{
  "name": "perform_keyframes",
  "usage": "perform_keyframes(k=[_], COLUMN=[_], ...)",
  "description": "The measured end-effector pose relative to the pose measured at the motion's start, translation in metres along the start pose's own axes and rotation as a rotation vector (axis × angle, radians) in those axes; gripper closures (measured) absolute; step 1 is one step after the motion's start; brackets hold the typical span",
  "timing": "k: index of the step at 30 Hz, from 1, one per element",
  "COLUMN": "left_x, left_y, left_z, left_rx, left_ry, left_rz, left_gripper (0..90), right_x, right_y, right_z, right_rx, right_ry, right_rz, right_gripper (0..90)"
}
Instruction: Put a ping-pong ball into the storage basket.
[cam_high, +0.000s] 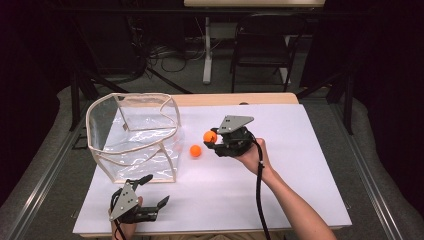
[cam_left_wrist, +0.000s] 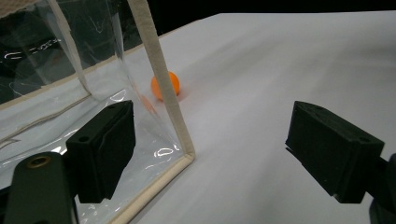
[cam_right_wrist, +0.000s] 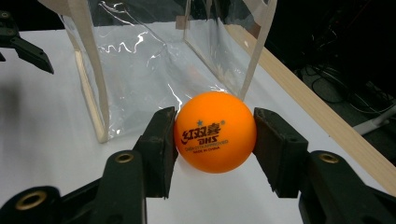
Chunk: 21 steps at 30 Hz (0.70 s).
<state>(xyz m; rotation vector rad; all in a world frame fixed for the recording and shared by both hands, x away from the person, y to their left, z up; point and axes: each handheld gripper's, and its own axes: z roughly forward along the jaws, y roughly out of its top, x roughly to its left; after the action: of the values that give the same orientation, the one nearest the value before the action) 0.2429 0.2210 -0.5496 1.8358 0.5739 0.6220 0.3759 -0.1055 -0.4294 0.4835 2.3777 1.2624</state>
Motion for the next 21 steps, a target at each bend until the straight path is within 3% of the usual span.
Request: perform_keyframes(k=[21], left_x=[0.000], left_y=[0.000], left_z=[0.000], left_rx=[-0.001], left_ry=[-0.001], left_rz=[0.000], left_gripper=[15.7], right_x=[-0.003], right_y=[0.013], right_z=[0.002], right_rx=[-0.003], right_ry=[0.003], right_rz=[-0.010], right_gripper=[50.8])
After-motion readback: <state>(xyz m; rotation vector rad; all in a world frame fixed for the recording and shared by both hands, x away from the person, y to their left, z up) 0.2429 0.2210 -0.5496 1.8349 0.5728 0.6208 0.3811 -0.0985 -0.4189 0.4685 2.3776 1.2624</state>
